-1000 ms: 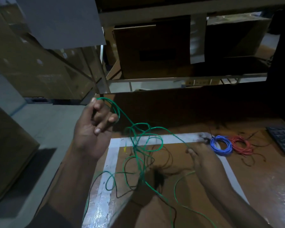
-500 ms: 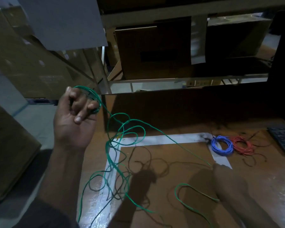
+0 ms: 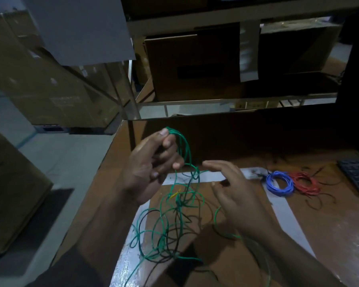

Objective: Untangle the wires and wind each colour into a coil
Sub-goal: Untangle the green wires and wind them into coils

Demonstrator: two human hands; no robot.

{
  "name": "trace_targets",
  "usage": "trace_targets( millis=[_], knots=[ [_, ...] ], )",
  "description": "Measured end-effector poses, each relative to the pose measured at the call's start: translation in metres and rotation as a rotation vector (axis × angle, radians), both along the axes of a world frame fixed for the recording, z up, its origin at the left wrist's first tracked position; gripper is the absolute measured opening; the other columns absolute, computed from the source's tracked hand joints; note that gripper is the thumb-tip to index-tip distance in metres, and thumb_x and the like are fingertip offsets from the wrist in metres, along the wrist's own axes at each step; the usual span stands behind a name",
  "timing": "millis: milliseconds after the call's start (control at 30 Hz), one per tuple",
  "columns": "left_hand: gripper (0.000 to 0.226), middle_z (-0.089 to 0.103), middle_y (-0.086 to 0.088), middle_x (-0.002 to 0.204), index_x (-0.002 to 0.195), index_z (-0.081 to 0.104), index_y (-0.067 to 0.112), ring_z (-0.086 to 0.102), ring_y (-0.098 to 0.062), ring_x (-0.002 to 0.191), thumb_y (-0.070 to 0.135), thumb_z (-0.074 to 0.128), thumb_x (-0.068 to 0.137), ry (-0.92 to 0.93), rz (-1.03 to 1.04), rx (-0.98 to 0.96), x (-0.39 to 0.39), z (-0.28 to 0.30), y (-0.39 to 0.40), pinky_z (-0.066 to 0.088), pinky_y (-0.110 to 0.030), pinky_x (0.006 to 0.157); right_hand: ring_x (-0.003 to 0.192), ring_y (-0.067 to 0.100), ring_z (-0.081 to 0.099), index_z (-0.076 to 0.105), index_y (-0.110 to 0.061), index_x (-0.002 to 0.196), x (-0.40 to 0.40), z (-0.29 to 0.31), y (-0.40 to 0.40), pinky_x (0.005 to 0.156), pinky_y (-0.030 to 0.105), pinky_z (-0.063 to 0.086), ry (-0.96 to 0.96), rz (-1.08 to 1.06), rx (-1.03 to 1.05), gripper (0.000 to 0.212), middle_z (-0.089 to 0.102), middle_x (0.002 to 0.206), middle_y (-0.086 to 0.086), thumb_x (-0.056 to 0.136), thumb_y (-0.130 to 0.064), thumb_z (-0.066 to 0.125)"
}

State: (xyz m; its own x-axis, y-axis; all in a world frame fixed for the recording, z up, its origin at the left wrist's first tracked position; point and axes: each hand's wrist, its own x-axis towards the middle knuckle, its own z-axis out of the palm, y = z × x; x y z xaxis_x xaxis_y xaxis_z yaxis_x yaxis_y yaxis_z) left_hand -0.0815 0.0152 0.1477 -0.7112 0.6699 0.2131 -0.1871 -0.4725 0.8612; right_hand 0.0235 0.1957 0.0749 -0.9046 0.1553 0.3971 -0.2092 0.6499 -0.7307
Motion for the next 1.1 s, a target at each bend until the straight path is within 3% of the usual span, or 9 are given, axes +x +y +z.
trace_targets(
  millis=[133, 300, 467, 567, 667, 767, 900, 967, 1100],
  knots=[
    [0.037, 0.017, 0.005, 0.054, 0.076, 0.051, 0.016, 0.019, -0.007, 0.034, 0.026, 0.036, 0.108, -0.055, -0.049, 0.043, 0.007, 0.000, 0.005, 0.041, -0.025, 0.058, 0.128, -0.002, 0.049, 0.057, -0.035, 0.134, -0.007, 0.018, -0.006, 0.102, 0.013, 0.042, -0.059, 0.171, -0.234, 0.038, 0.054, 0.133, -0.021, 0.101, -0.018, 0.059],
    [0.039, 0.021, 0.008, 0.052, 0.079, 0.050, 0.019, 0.021, -0.008, 0.035, 0.028, 0.031, 0.111, -0.174, -0.007, 0.178, -0.004, -0.006, -0.006, 0.043, -0.021, 0.059, 0.088, 0.009, 0.063, 0.067, -0.029, 0.099, -0.014, 0.007, 0.000, 0.076, 0.033, 0.054, -0.033, 0.157, -0.306, 0.005, 0.063, 0.093, -0.010, 0.097, -0.024, 0.066],
    [0.039, 0.021, 0.006, 0.052, 0.080, 0.047, 0.019, 0.022, -0.009, 0.035, 0.029, 0.028, 0.112, -0.288, 0.053, 0.266, -0.010, -0.019, -0.016, 0.043, -0.019, 0.060, 0.069, 0.035, 0.057, 0.049, -0.013, 0.077, -0.006, 0.006, 0.012, 0.062, 0.045, 0.051, -0.028, 0.184, -0.416, 0.028, 0.054, 0.078, 0.012, 0.093, -0.016, 0.071],
    [0.038, 0.032, 0.006, 0.049, 0.081, 0.049, 0.019, 0.033, -0.007, 0.033, 0.025, 0.030, 0.112, -0.326, 0.100, 0.318, -0.018, -0.027, -0.022, 0.046, -0.018, 0.063, 0.075, 0.039, 0.057, 0.056, -0.031, 0.068, -0.002, 0.013, 0.014, 0.068, 0.045, 0.051, 0.001, 0.254, -0.401, 0.031, 0.051, 0.085, 0.021, 0.092, -0.017, 0.070],
    [0.037, 0.034, 0.006, 0.049, 0.081, 0.049, 0.018, 0.035, -0.008, 0.033, 0.023, 0.030, 0.112, -0.404, 0.136, 0.368, -0.027, -0.034, -0.027, 0.047, -0.017, 0.065, 0.077, 0.041, 0.049, 0.064, -0.020, 0.076, 0.001, 0.014, 0.019, 0.065, 0.034, 0.043, -0.026, 0.308, -0.391, 0.016, 0.052, 0.099, 0.013, 0.090, -0.026, 0.069],
    [0.037, 0.038, 0.007, 0.049, 0.080, 0.050, 0.018, 0.037, -0.008, 0.033, 0.022, 0.031, 0.112, -0.443, 0.170, 0.379, -0.030, -0.039, -0.030, 0.050, -0.018, 0.065, 0.078, 0.016, 0.053, 0.061, -0.002, 0.075, 0.007, 0.011, 0.022, 0.069, 0.022, 0.043, -0.018, 0.354, -0.311, 0.030, 0.050, 0.113, 0.002, 0.089, -0.027, 0.071],
    [0.034, 0.043, 0.006, 0.052, 0.083, 0.051, 0.018, 0.039, -0.007, 0.035, 0.022, 0.032, 0.111, -0.422, 0.167, 0.439, -0.036, -0.032, -0.040, 0.051, -0.018, 0.068, 0.093, 0.018, 0.054, 0.070, -0.023, 0.086, 0.009, 0.004, 0.025, 0.075, 0.032, 0.049, -0.006, 0.252, 0.014, 0.019, 0.047, 0.115, -0.005, 0.091, -0.041, 0.066],
    [0.036, 0.042, 0.005, 0.051, 0.083, 0.053, 0.018, 0.038, -0.007, 0.035, 0.022, 0.031, 0.111, -0.358, 0.192, 0.462, -0.040, -0.024, -0.044, 0.049, -0.018, 0.069, 0.079, 0.020, 0.052, 0.070, -0.037, 0.102, 0.012, 0.001, 0.028, 0.064, 0.034, 0.045, 0.007, 0.199, -0.048, 0.009, 0.049, 0.100, -0.006, 0.094, -0.038, 0.065],
    [0.039, 0.043, 0.005, 0.050, 0.082, 0.055, 0.019, 0.038, -0.007, 0.034, 0.025, 0.031, 0.112, -0.251, 0.285, 0.478, -0.042, -0.003, -0.058, 0.048, -0.018, 0.066, 0.071, 0.033, 0.049, 0.054, -0.043, 0.125, 0.023, -0.011, 0.038, 0.062, 0.042, 0.040, 0.025, 0.020, -0.305, 0.039, 0.052, 0.079, 0.002, 0.097, -0.016, 0.060]
  ],
)
